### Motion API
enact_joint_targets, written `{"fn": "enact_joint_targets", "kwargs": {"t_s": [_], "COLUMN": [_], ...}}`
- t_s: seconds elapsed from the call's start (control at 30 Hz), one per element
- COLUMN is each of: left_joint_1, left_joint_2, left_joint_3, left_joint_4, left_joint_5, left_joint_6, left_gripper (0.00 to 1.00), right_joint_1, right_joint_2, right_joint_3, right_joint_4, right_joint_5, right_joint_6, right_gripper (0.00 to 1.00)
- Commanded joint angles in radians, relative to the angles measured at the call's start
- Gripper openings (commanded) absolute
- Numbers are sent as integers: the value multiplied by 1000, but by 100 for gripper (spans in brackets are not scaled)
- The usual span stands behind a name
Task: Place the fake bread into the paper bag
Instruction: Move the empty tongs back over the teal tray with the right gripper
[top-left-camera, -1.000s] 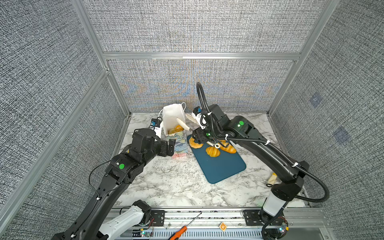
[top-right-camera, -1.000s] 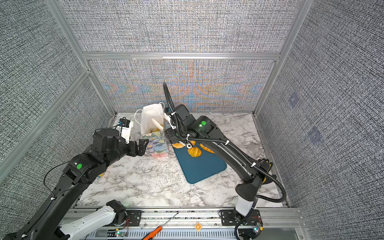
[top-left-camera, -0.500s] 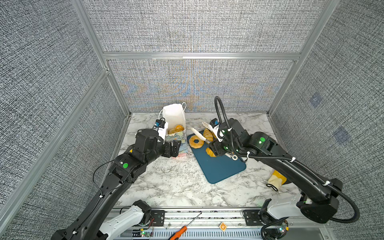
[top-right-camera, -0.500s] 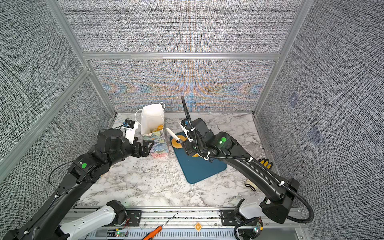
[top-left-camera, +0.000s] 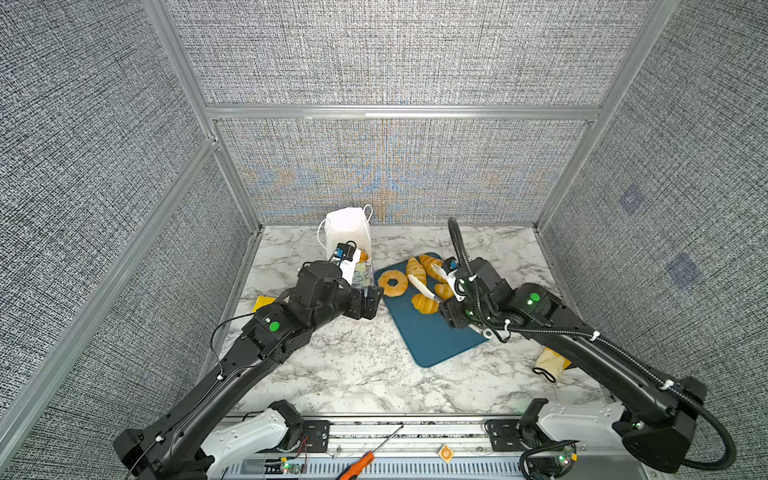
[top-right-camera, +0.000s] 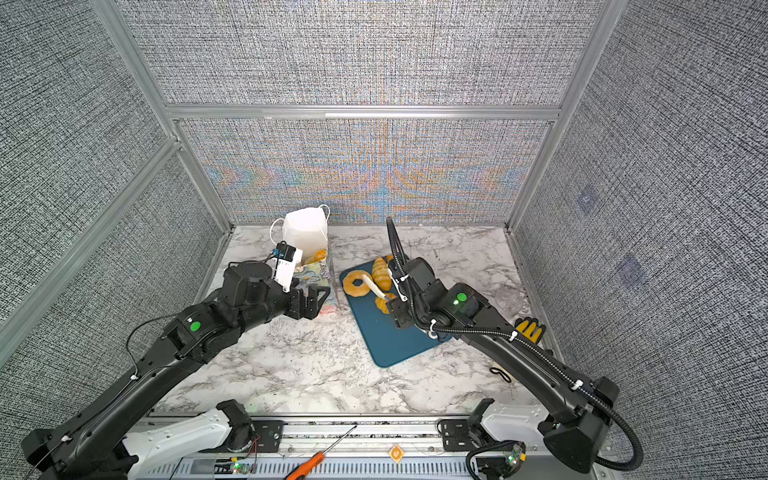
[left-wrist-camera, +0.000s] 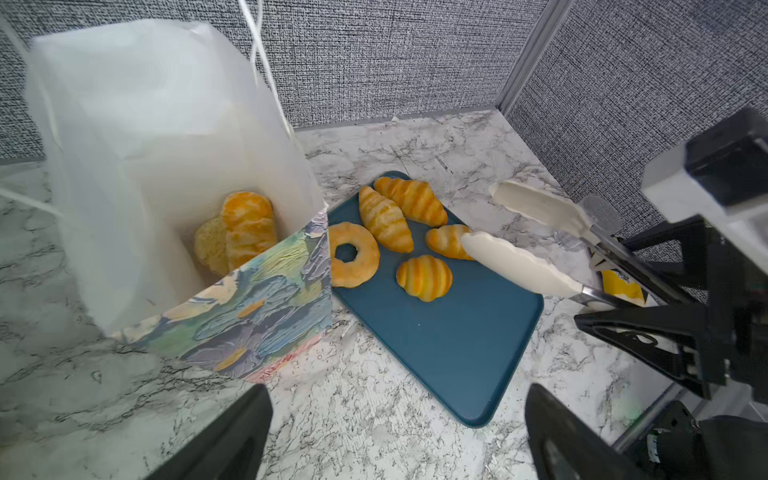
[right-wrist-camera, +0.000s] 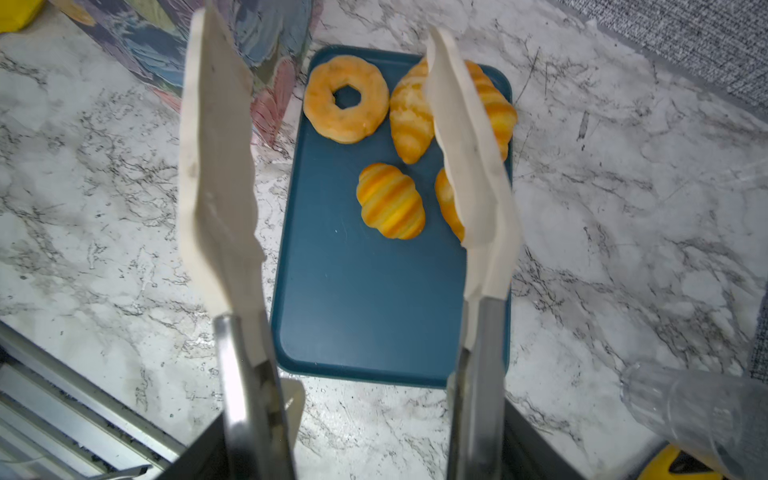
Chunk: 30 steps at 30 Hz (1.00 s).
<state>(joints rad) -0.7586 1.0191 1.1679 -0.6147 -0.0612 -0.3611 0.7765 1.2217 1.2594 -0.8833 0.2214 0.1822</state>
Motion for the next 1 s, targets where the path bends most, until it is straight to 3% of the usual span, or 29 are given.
{"fn": "enact_joint_targets", "kwargs": {"t_s": [0.0, 0.7, 0.97], "left_joint_1": [-19, -80, -104], "left_joint_2": [13, 61, 90], "left_joint_3": [-5, -42, -59], "left_joint_4": [47, 120, 144], "left_joint_5": [-26, -31, -26], "left_joint_6": [-13, -23, -35], "left_gripper": [97, 97, 97], "right_joint_1": [-18, -176, -227], "right_joint_2": [-23, -55, -37], "right_joint_3": [-34, -196, -245], "right_joint_4": [22, 21, 59], "right_joint_5": [10, -48, -128], "right_joint_6": [34, 99, 94], "right_gripper": [72, 72, 73]}}
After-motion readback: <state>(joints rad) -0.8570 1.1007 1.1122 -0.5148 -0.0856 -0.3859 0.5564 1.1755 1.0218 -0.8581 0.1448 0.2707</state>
